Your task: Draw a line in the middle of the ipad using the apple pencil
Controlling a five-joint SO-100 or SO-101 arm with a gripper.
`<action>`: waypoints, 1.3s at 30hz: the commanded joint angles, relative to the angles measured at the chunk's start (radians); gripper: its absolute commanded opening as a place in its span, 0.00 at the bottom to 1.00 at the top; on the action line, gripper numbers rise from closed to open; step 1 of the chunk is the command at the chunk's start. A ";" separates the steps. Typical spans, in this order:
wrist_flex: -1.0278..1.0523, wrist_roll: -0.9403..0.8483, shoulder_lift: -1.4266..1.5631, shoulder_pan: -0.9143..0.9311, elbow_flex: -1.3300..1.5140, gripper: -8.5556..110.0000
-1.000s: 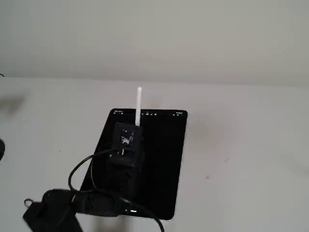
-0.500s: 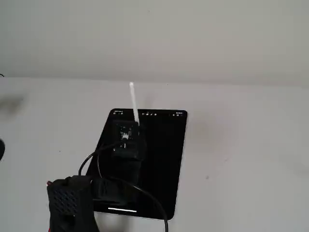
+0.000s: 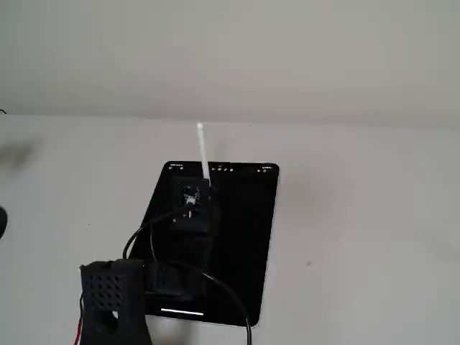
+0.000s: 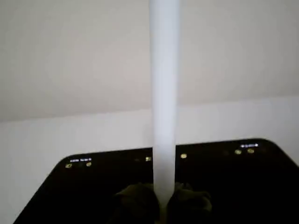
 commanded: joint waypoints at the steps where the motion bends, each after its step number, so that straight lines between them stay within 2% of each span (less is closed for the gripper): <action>1: 0.002 -0.020 0.014 -0.012 -0.057 0.07; 25: -0.077 -0.060 -0.035 -0.041 0.020 0.07; 39: -0.140 -0.064 0.002 -0.058 0.161 0.07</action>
